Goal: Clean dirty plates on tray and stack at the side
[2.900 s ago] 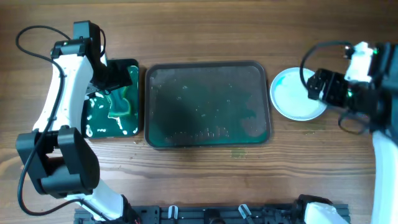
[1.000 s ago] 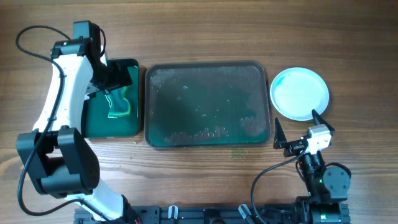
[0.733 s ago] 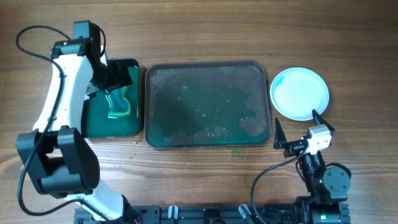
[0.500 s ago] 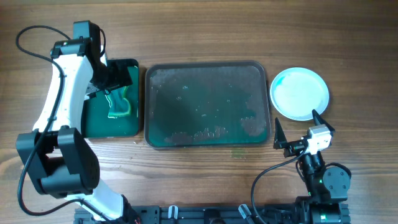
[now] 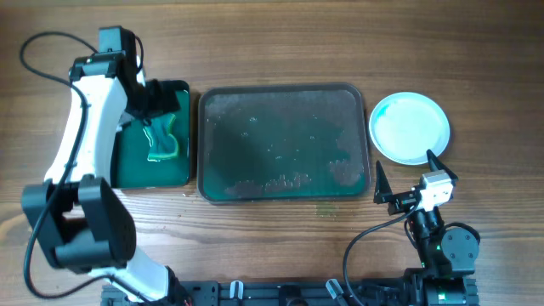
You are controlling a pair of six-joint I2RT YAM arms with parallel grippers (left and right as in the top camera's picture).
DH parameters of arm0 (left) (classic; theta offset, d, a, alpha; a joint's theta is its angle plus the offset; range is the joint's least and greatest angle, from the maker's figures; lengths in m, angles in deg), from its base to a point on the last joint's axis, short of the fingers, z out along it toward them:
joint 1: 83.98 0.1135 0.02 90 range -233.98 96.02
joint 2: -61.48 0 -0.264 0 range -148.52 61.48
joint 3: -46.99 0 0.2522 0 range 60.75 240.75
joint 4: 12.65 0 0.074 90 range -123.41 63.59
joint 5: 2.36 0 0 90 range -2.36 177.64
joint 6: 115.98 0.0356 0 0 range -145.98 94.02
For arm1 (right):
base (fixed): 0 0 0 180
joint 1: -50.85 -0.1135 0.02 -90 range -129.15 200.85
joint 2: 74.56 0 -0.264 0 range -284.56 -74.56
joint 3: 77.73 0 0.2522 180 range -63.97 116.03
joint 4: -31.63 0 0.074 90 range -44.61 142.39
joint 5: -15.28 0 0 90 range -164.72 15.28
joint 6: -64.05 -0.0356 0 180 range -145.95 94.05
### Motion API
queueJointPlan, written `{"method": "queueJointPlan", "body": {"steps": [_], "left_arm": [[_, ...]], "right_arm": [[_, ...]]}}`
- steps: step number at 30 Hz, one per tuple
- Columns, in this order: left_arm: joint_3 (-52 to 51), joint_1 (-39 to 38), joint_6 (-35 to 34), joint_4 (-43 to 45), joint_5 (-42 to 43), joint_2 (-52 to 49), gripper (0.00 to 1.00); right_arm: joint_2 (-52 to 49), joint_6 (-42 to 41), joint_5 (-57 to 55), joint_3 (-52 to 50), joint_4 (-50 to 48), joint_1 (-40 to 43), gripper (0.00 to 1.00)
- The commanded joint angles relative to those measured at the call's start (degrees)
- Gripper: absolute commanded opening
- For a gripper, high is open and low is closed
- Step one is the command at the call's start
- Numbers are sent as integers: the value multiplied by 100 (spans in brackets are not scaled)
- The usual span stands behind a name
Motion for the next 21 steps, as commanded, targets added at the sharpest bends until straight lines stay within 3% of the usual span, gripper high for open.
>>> {"method": "queueJointPlan", "body": {"steps": [1,6,8,10,11,17,21], "left_arm": [[-557,-111,-31,1202,-26,1147,100],[-2715,-133,81,3545,236,3145,100],[-3620,-81,675,4144,693,4026,100],[-4417,-46,1480,4413,1158,4878,100],[-4712,-46,1534,4503,1172,5213,100],[-6896,-66,1480,5348,953,7484,100],[-7720,-74,1311,5416,726,8671,100]], "right_arm": [[35,42,-103,-15,-9,-28,99],[35,39,-103,-15,-9,-28,100],[35,39,-103,-15,-9,-28,100],[35,42,-103,-15,-9,-28,100],[35,42,-103,-15,-9,-28,100],[35,39,-103,-15,-9,-28,100],[35,42,-103,-15,-9,-28,100]]}}
